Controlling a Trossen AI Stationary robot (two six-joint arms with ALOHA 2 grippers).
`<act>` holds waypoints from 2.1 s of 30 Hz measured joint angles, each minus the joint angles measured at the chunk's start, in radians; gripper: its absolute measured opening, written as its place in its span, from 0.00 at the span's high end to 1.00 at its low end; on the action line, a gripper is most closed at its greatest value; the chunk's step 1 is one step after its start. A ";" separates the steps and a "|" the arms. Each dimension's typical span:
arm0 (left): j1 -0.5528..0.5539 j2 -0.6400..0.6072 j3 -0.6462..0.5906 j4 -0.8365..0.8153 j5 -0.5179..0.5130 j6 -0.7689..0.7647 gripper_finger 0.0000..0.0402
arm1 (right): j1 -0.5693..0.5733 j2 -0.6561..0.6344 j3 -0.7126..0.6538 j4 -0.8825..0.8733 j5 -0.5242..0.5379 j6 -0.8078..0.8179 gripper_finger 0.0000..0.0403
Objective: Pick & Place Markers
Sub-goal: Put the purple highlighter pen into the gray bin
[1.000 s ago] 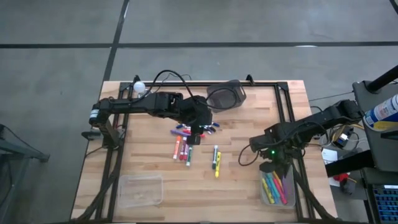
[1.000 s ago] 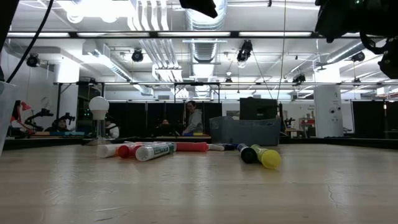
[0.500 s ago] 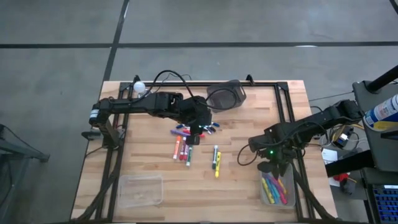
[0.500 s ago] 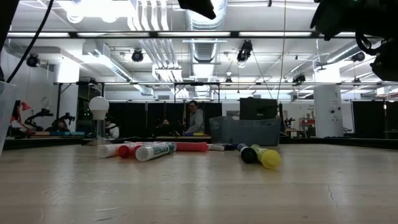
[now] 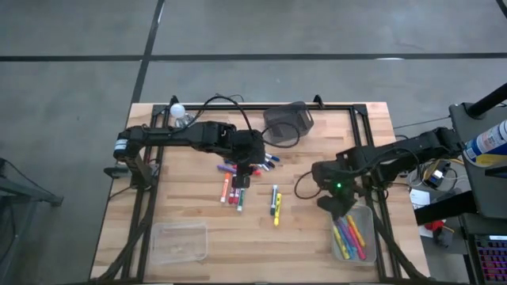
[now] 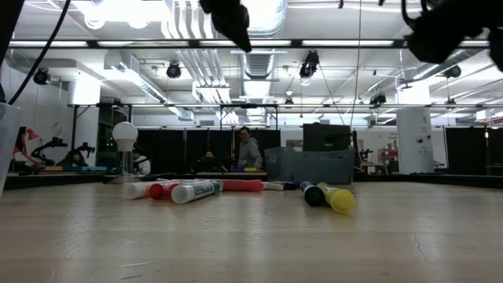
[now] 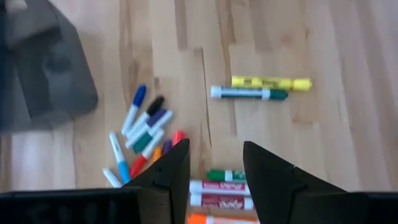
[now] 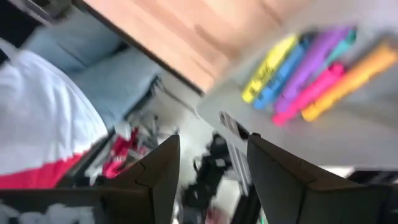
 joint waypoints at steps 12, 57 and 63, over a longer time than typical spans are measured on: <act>0.050 0.000 -0.181 -0.010 -0.059 -0.059 0.65 | -0.062 0.000 0.182 0.000 0.335 -0.075 0.56; 0.185 0.000 -0.756 0.403 -0.022 0.303 0.79 | -0.074 0.000 0.250 0.020 0.519 -0.148 0.56; 0.186 -0.001 -0.764 0.422 -0.021 0.293 0.91 | -0.077 0.000 0.250 0.025 0.531 -0.149 0.56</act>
